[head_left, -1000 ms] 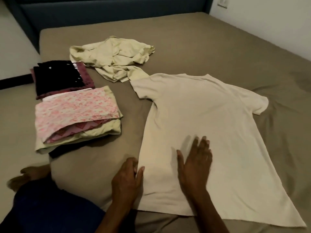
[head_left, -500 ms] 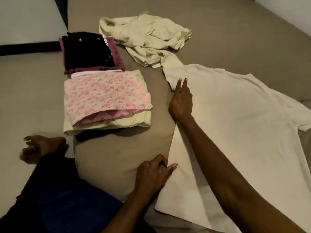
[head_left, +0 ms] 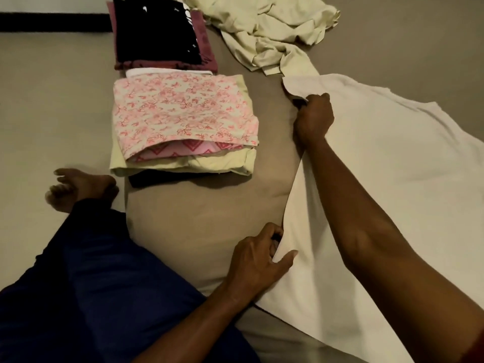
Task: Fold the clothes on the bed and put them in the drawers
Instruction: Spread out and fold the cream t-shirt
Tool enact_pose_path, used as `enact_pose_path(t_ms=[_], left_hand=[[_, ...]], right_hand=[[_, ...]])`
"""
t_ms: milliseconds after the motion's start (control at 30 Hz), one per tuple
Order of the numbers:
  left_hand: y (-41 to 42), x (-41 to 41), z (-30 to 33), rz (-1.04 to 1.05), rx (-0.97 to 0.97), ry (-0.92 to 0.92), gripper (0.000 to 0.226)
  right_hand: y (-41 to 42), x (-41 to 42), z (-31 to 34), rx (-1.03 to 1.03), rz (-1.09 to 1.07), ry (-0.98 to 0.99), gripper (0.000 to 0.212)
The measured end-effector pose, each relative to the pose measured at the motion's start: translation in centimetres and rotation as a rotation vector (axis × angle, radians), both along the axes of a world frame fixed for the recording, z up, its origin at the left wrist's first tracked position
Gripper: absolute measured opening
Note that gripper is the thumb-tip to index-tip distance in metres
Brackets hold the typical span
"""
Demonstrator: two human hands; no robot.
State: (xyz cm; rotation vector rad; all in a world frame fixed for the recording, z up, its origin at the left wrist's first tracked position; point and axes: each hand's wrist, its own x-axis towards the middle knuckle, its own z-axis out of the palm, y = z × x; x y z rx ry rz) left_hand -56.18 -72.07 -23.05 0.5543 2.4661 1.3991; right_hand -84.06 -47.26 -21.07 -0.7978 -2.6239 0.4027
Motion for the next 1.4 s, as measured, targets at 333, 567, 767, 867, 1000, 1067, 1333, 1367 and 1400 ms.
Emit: enact_pose_path(t_ms=[333, 567, 767, 867, 1000, 1067, 1333, 1367, 1400], left_hand=[[6.2, 4.0, 4.9, -0.099, 0.17, 0.002, 0.041], [15.5, 10.4, 6.9, -0.301, -0.108, -0.069, 0.077], [15.1, 11.4, 5.1, -0.344, -0.165, -0.046, 0.055], [13.4, 10.3, 5.1, -0.246, -0.077, -0.026, 0.035], [11.3, 7.2, 4.6, -0.092, -0.165, 0.087, 0.024], [10.7, 5.4, 4.6, -0.03, -0.206, 0.141, 0.028], [9.4, 5.3, 3.9, -0.126, -0.432, -0.149, 0.064], [9.0, 5.8, 3.6, -0.127, -0.417, -0.178, 0.065], [8.7, 6.2, 3.4, -0.122, -0.398, -0.21, 0.065]], right_hand=[[12.1, 4.6, 6.3, -0.805, -0.146, 0.554, 0.039], [19.8, 16.4, 6.3, -1.242, -0.384, 0.447, 0.012], [21.1, 17.2, 3.8, -1.105, -0.334, 0.426, 0.018], [20.7, 17.3, 4.2, -1.047, -0.326, 0.438, 0.021], [20.1, 18.0, 4.4, -0.866, -0.394, 0.326, 0.017], [18.4, 19.2, 3.3, -0.571, -0.428, 0.15, 0.046], [5.0, 33.2, 1.9, -0.322, -0.28, 0.115, 0.045], [3.6, 35.1, 2.1, -0.309, -0.277, 0.075, 0.044], [2.4, 36.8, 2.2, -0.289, -0.267, 0.034, 0.044]])
